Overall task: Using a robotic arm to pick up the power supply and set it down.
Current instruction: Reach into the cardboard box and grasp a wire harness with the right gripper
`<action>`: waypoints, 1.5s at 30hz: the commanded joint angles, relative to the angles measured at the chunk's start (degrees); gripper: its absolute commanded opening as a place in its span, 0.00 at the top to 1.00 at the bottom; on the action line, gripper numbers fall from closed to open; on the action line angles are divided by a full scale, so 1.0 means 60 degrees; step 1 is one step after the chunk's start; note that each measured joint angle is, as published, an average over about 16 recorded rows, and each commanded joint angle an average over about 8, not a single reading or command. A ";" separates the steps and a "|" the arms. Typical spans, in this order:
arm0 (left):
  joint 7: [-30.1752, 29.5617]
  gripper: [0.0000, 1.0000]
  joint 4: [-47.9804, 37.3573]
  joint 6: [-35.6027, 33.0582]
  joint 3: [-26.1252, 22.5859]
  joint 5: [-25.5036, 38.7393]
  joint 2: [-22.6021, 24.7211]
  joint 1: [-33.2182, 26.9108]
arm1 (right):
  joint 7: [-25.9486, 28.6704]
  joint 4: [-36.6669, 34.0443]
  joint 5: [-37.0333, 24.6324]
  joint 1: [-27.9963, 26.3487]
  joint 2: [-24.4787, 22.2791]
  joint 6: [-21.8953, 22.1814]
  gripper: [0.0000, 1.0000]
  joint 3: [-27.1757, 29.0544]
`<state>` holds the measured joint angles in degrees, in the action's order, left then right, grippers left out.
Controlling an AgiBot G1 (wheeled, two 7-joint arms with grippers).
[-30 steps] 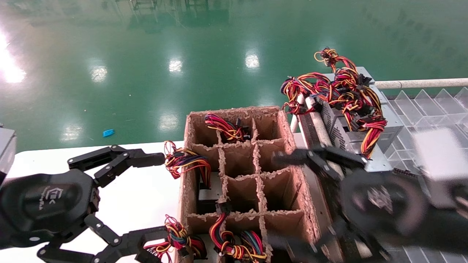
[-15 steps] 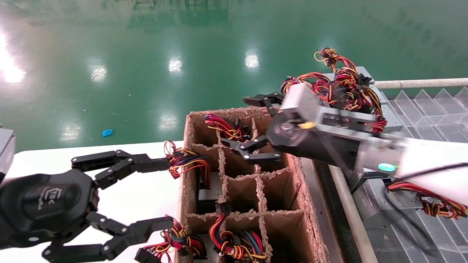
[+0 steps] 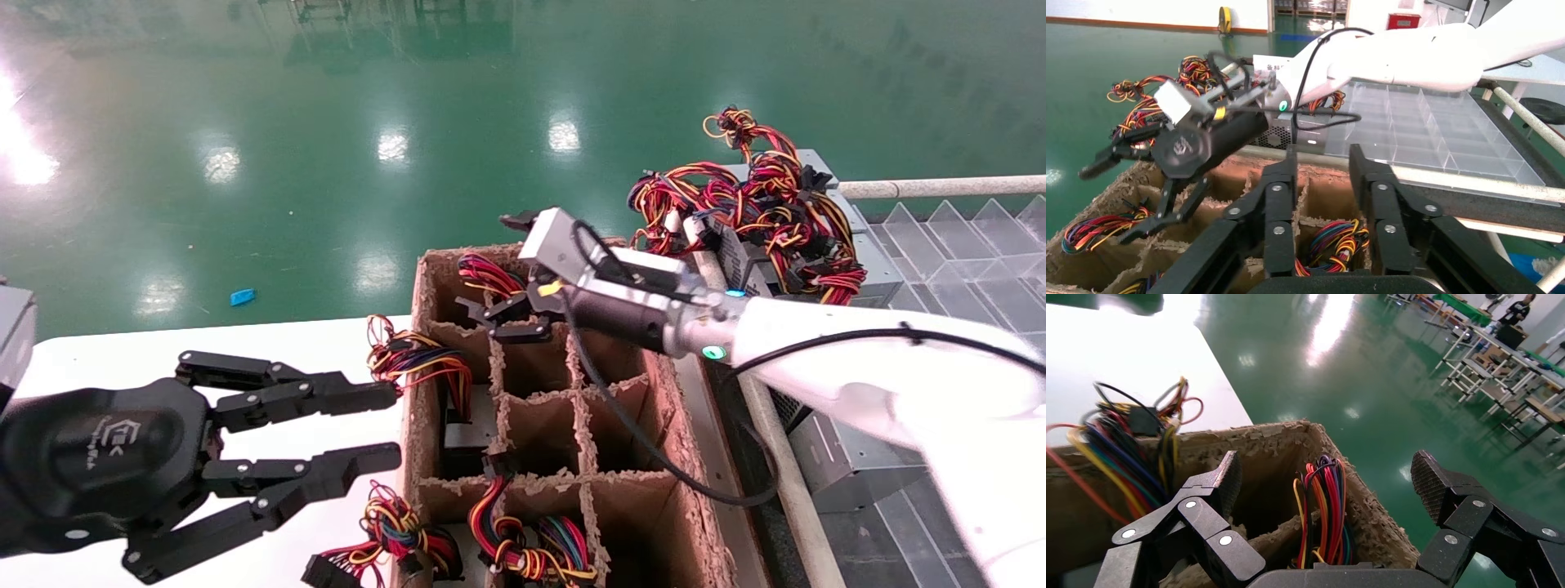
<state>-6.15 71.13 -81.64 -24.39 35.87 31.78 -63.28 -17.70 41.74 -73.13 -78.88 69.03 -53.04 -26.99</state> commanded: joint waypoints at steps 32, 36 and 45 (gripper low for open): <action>0.0000 1.00 0.0000 0.0000 0.0000 0.0000 0.0000 0.0000 | -0.3451 -0.2891 0.0495 -0.0448 0.1057 0.0545 1.00 0.0522; 0.0000 1.00 0.0000 0.0000 0.0000 0.0000 0.0000 0.0000 | -0.3495 -0.2982 0.0540 -0.0453 0.0996 0.0412 1.00 0.0527; 0.0000 1.00 0.0000 0.0000 0.0000 0.0000 0.0000 0.0000 | -0.3511 -0.3026 0.0623 -0.0437 0.0886 0.0214 1.00 0.0553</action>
<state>-6.14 71.13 -81.64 -24.39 35.87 31.78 -63.29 -38.77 23.69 -69.39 -81.54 74.32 -51.78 -23.67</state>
